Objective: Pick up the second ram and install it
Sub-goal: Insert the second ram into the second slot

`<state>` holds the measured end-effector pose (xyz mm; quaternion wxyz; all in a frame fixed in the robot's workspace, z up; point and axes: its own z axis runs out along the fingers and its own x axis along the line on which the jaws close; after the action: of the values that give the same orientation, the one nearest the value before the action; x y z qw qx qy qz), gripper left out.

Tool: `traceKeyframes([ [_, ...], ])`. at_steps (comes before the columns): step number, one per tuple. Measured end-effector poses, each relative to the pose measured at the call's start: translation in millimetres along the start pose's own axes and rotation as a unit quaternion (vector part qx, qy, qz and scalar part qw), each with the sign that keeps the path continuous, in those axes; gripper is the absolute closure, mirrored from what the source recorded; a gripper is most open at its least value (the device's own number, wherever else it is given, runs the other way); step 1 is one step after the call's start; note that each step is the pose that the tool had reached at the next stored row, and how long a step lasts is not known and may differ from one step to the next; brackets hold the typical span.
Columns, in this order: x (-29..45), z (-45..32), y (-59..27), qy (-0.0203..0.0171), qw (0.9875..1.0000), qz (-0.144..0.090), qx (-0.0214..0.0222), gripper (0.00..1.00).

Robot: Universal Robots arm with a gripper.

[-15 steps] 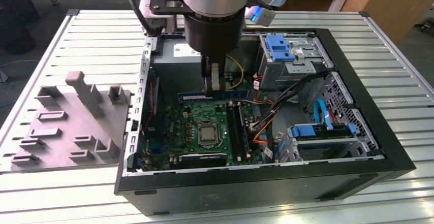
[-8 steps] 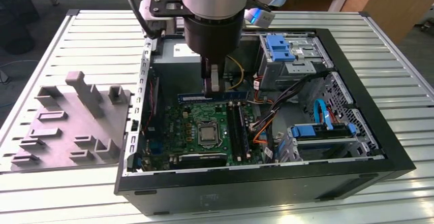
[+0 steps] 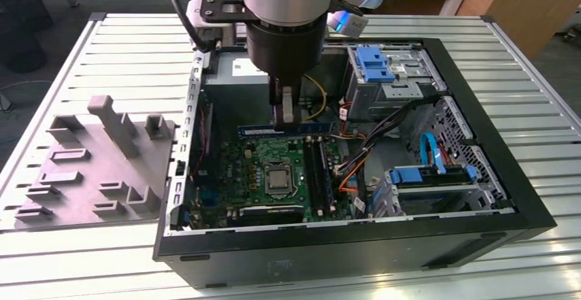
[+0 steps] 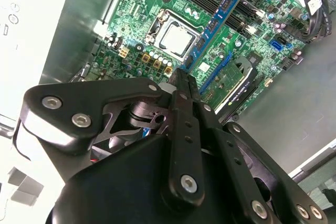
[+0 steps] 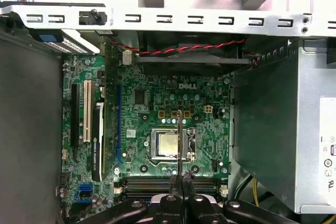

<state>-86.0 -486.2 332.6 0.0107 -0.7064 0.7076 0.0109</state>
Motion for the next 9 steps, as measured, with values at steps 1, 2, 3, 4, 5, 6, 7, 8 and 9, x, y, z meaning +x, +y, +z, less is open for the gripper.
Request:
traceKeyframes([
  [1, 0.0, 0.0, 0.0, 0.0000, 1.0000, 0.000, 0.0000, 0.89],
  [2, 0.0, 0.0, 0.0, 0.0000, 1.0000, 0.000, 0.0000, 0.89],
  [3, 0.0, 0.1, 0.0, 0.0000, 1.0000, 0.000, 0.0000, 0.89],
  [4, 0.0, 0.1, 0.0, 0.0000, 1.0000, 0.003, 0.0001, 0.89],
  [5, 0.0, 0.2, 0.0, 0.0000, 1.0000, 0.009, 0.0003, 0.89],
  [6, 0.0, 0.3, 0.0, -0.0001, 0.9999, 0.016, 0.0005, 0.89],
  [7, 0.0, 0.4, 0.0, -0.0001, 0.9997, 0.025, 0.0008, 0.89],
  [8, 0.0, 0.5, 0.0, -0.0001, 0.9994, 0.033, 0.0010, 0.89],
  [9, 0.0, 0.6, 0.0, 0.0000, 0.9991, 0.042, 0.0013, 0.89],
])
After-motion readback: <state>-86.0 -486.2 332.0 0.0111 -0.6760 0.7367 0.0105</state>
